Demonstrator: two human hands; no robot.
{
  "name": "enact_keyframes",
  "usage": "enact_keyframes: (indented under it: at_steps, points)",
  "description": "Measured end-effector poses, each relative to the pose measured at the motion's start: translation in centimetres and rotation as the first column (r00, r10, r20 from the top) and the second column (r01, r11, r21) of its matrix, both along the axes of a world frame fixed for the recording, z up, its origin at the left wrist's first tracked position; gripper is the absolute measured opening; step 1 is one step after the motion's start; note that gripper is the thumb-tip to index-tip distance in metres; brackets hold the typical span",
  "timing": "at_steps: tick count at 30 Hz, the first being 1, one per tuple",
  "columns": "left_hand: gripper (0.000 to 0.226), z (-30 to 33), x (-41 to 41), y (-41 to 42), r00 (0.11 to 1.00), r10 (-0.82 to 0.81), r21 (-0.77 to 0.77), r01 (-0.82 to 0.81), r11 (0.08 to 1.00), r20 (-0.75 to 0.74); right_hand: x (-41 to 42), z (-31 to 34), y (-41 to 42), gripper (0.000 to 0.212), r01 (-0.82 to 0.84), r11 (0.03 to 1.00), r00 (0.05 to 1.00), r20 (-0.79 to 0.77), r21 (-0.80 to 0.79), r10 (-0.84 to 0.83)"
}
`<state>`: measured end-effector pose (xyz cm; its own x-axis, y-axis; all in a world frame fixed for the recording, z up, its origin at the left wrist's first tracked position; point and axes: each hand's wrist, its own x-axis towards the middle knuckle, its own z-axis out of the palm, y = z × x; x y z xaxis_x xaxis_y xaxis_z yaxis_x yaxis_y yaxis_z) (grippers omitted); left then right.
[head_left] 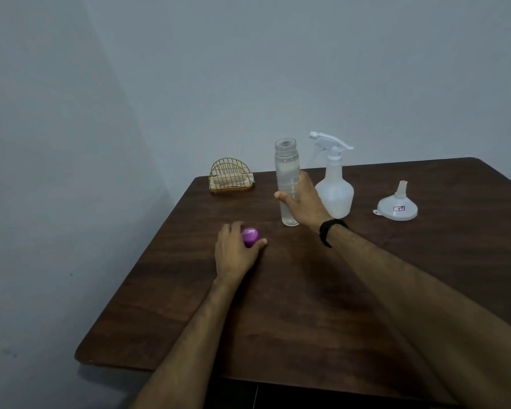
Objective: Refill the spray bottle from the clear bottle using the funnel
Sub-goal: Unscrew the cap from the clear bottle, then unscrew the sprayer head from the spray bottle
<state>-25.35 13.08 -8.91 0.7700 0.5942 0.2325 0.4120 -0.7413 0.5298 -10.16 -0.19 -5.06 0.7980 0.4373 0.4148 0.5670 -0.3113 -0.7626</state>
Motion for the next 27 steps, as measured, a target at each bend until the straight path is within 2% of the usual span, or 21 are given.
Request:
enact_keyframes:
  at_steps: [2, 4, 5, 7, 9, 10, 12, 14, 17, 19, 23, 27]
  points:
    - [0.08, -0.1, 0.0, -0.5, 1.0, 0.019, 0.011, -0.019, 1.0, 0.018, -0.2, 0.1, -0.5, 0.066, -0.011, 0.999, 0.999, -0.045, 0.033, 0.013]
    - [0.077, 0.1, 0.1, -1.3, 0.996, 0.026, 0.019, -0.028, 0.999, 0.085, -0.7, 0.0, -1.2, 0.079, 0.028, 0.997, 0.996, -0.088, 0.077, -0.021]
    - [0.072, 0.2, 0.2, -1.9, 0.991, 0.02, 0.028, -0.024, 0.999, 0.133, -1.0, -0.1, -1.6, 0.078, 0.075, 0.993, 0.995, -0.077, 0.091, -0.068]
    - [0.061, 0.4, 0.5, -3.0, 0.978, -0.028, 0.061, 0.016, 0.998, 0.209, -1.6, -0.2, -2.5, 0.058, 0.2, 0.967, 0.978, 0.022, 0.159, -0.206]
    - [0.049, 0.5, 0.8, -4.1, 0.964, -0.104, 0.11, 0.079, 0.991, 0.246, -1.8, -0.2, -3.6, 0.038, 0.344, 0.9, 0.913, 0.13, 0.267, -0.388]
    - [0.043, 0.6, 0.9, -4.7, 0.956, -0.149, 0.144, 0.115, 0.983, 0.253, -1.6, -0.3, -4.2, 0.036, 0.418, 0.857, 0.867, 0.149, 0.301, -0.475]
    - [0.033, 0.5, 1.3, -5.8, 0.937, -0.249, 0.196, 0.204, 0.959, 0.243, -0.5, -0.6, -5.3, 0.042, 0.553, 0.78, 0.785, 0.128, 0.294, -0.605]
    - [0.03, 0.4, 1.7, -7.0, 0.919, -0.341, 0.185, 0.307, 0.933, 0.195, 0.6, -0.9, -6.5, 0.057, 0.623, 0.749, 0.747, 0.111, 0.226, -0.655]
    - [0.043, -0.3, 2.6, -8.4, 0.896, -0.439, 0.167, 0.424, 0.89, 0.06, 2.4, -0.9, -7.7, 0.089, 0.573, 0.817, 0.811, 0.102, 0.066, -0.577]
    - [0.054, -0.8, 3.0, -8.5, 0.885, -0.464, 0.201, 0.459, 0.865, -0.022, 3.5, -0.6, -7.5, 0.096, 0.444, 0.895, 0.896, 0.007, -0.033, -0.445]
    - [0.062, -1.1, 3.3, -8.5, 0.864, -0.483, 0.223, 0.503, 0.835, -0.141, 4.8, -0.7, -7.4, 0.067, 0.194, 0.977, 0.974, -0.105, -0.09, -0.203]
    - [0.064, -0.6, 3.5, -8.7, 0.866, -0.493, 0.165, 0.5, 0.85, -0.084, 3.7, -1.6, -8.5, 0.063, 0.141, 0.99, 0.982, -0.12, -0.027, -0.144]
